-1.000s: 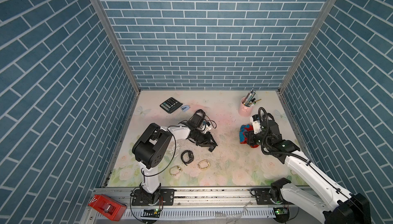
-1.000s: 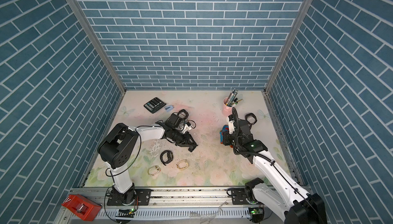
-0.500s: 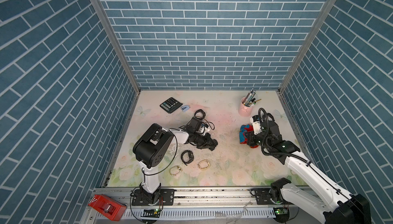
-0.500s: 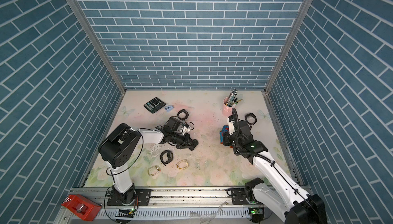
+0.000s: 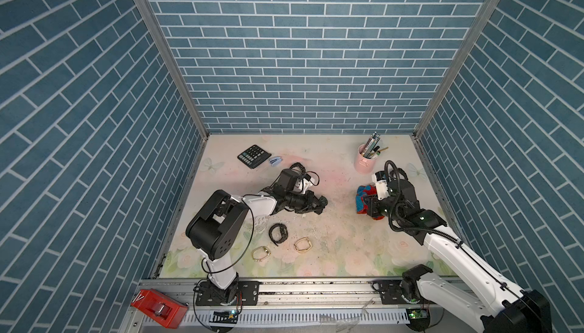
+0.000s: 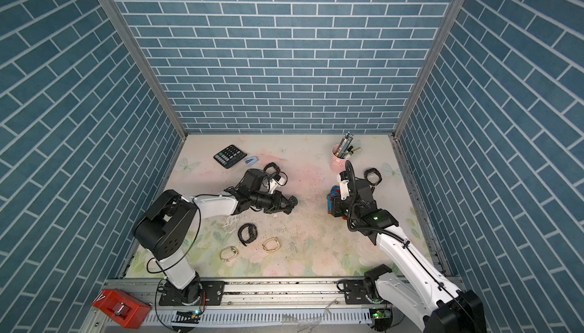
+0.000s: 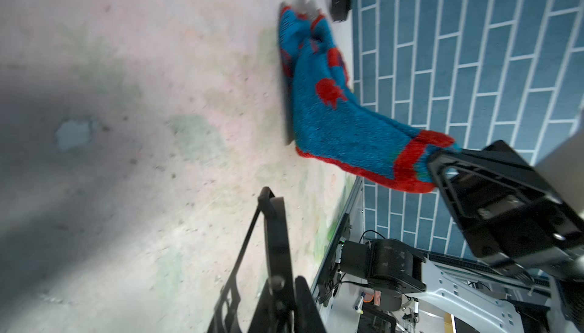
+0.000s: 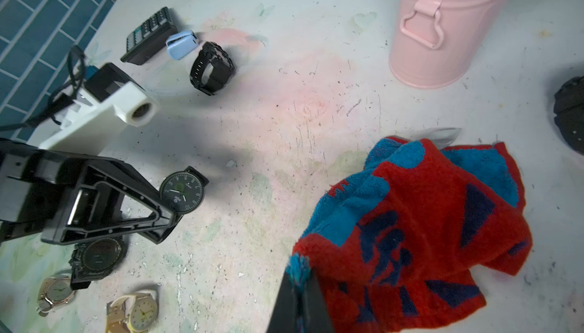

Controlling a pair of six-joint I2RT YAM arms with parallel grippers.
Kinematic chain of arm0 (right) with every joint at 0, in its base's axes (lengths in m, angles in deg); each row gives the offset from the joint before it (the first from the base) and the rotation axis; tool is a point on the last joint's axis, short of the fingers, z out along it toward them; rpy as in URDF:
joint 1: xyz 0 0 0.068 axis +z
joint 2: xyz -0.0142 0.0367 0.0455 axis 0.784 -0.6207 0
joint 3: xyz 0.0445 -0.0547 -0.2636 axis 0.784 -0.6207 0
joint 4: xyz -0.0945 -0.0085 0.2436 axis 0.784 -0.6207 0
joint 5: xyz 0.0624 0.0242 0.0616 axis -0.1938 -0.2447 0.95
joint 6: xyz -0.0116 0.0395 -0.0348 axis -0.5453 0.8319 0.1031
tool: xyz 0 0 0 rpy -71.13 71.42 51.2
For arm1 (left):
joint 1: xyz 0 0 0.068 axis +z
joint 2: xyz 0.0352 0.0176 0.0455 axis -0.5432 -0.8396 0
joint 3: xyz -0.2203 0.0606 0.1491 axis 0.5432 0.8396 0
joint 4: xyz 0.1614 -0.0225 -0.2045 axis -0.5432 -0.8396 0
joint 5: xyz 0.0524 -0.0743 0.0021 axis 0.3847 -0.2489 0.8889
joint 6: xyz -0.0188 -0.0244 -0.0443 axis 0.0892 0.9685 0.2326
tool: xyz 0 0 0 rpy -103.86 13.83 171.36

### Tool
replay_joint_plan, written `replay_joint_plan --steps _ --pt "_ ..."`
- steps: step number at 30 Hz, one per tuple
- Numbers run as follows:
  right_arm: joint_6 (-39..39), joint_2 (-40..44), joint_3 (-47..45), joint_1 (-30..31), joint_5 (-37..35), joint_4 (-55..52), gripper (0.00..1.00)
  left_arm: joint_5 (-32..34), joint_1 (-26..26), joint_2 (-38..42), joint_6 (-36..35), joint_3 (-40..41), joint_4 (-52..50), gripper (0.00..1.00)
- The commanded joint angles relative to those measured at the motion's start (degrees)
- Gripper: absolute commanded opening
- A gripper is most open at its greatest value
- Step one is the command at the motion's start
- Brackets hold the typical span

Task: Wipe the watch dial
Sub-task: Pick up the watch at the center of the board, then wipe the dirt from the watch dial.

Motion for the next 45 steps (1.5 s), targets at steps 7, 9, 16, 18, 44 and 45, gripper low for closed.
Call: replay_joint_plan --steps 7,9,16,18,44,45 --pt "-4.0 8.2 -0.7 -0.2 9.4 11.5 0.0 1.1 -0.9 6.5 -8.1 7.3 24.9 0.08" --pt "-3.4 8.5 -1.0 -0.1 11.7 14.8 0.0 2.2 -1.4 6.9 -11.3 9.0 29.2 0.08" --pt "0.9 5.2 -2.2 -0.1 22.6 25.6 0.0 2.8 -2.9 6.0 -15.7 9.5 33.0 0.08" --pt "2.0 4.1 -2.7 0.2 24.9 28.3 0.0 2.8 -3.4 6.0 -16.6 9.7 33.8 0.08" --pt "4.7 -9.4 2.9 11.8 24.5 33.8 0.0 20.4 -15.9 21.4 -46.8 10.7 14.5 0.09" --pt "4.5 -9.4 2.9 11.7 24.5 33.6 0.0 20.7 -16.1 21.7 -46.9 11.1 15.1 0.09"
